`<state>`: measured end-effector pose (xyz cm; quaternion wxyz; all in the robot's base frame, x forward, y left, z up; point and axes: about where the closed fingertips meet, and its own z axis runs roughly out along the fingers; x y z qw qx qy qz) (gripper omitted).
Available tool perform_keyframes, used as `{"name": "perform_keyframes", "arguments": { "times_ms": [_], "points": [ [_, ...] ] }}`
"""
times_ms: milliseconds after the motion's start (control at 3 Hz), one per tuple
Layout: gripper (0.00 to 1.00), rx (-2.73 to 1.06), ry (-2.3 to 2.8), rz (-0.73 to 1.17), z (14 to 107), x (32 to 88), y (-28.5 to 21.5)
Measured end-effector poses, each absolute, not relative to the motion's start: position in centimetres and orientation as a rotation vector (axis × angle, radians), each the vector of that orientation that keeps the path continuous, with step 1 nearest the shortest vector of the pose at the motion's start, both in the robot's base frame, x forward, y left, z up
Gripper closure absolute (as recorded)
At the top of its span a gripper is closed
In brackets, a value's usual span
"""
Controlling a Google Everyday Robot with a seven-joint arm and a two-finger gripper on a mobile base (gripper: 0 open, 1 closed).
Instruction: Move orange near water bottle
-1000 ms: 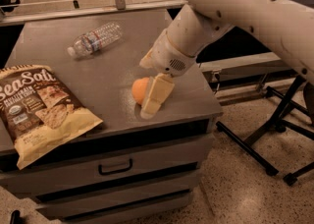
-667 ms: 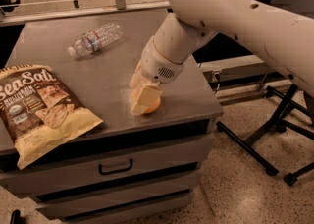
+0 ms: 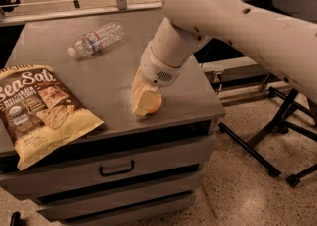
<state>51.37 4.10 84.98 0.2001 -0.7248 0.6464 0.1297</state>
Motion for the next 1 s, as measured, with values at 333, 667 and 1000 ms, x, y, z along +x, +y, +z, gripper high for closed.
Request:
{"name": "perform_keyframes", "arguments": {
  "times_ms": [333, 667, 1000],
  "points": [
    [1.0, -2.027, 1.806, 0.363, 85.0, 51.3, 4.1],
    [1.0, -2.02, 1.783, 0.361, 85.2, 51.3, 4.2],
    [1.0, -1.969, 1.714, 0.334, 85.9, 54.2, 4.3]
  ]
}}
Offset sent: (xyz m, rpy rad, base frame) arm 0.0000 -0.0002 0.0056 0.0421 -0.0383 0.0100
